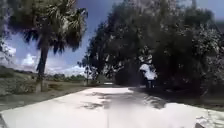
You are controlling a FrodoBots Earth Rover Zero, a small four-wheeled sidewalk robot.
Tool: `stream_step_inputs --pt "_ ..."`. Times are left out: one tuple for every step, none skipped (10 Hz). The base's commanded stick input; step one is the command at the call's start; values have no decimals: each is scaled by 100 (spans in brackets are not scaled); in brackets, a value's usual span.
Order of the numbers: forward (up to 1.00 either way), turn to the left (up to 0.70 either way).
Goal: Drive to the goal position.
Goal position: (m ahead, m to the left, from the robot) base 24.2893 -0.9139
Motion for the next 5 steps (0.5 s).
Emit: stream_step_inputs --pt "85 0" --pt "85 0" --pt "85 0" --pt "85 0" --pt "85 0"
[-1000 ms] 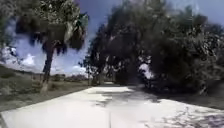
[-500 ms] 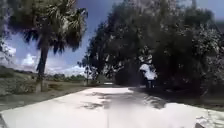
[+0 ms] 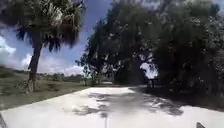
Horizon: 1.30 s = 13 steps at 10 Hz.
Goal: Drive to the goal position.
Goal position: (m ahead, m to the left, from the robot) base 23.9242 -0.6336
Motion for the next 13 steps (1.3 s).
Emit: stream_step_inputs --pt "85 0" --pt "85 0" --pt "85 0" --pt "85 0" --pt "85 0" --pt "85 0" --pt "85 0" --pt "85 0" --pt "85 0" --pt "85 0" --pt "85 0" --pt "85 0" --pt "85 0"
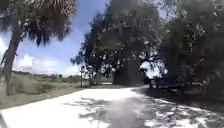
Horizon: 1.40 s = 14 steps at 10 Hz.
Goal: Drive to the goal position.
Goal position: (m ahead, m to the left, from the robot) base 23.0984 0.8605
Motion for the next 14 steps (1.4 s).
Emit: stream_step_inputs --pt "85 13" --pt "85 33" --pt "85 34" --pt "85 34" --pt "85 10" --pt "85 0" --pt "85 0" --pt "85 0" --pt "85 0" --pt "85 0" --pt "85 0" --pt "85 0" --pt "85 0" --pt "85 0"
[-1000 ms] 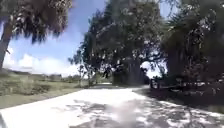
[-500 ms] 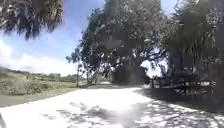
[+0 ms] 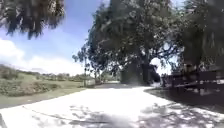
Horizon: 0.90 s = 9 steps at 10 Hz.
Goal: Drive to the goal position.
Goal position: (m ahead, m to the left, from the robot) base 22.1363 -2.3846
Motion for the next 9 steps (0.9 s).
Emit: stream_step_inputs --pt "85 0" --pt "85 0" --pt "85 0" --pt "85 0" --pt "85 0" --pt "85 0" --pt "85 0" --pt "85 0" --pt "85 0"
